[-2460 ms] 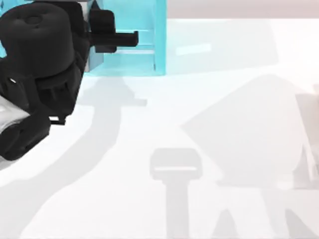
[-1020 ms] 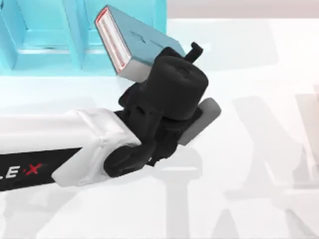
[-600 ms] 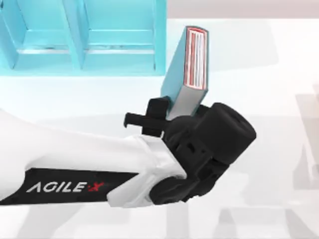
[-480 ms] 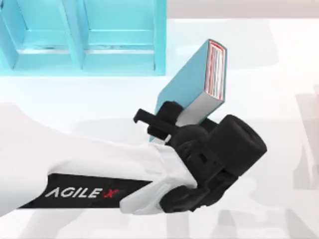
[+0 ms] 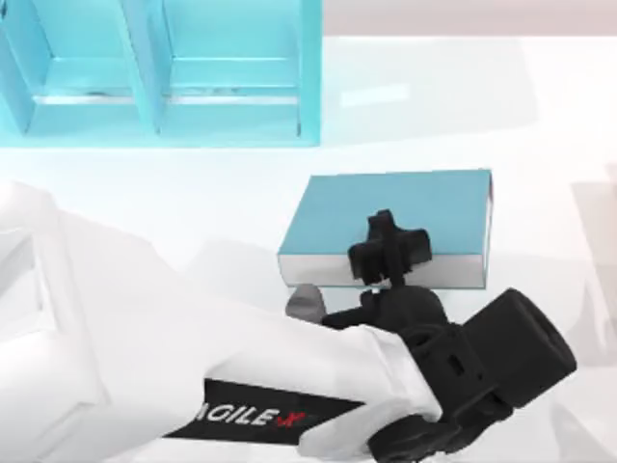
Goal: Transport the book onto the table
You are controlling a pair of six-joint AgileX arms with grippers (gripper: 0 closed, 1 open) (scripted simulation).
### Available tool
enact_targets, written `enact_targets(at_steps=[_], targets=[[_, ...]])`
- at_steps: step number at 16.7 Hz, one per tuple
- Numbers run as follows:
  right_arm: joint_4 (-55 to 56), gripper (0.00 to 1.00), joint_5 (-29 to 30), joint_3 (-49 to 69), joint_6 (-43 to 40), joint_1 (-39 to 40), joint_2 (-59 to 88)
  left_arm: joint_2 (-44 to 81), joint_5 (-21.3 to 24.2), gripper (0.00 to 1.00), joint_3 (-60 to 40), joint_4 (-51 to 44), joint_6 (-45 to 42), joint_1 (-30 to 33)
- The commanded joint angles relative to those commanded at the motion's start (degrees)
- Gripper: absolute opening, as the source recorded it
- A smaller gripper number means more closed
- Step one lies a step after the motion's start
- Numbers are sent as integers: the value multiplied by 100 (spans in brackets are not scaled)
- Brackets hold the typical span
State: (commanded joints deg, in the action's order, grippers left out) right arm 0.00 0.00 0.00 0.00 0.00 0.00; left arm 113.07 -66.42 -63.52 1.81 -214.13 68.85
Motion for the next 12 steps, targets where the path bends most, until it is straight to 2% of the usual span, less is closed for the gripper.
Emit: enact_targets(at_steps=[5,12], targets=[[0,100,0,0,0,0,0,151,-323,0,-157,-15,-1094,163],[0,100,0,0,0,0,0,150,-323,0,-129,-18,-1146,152]])
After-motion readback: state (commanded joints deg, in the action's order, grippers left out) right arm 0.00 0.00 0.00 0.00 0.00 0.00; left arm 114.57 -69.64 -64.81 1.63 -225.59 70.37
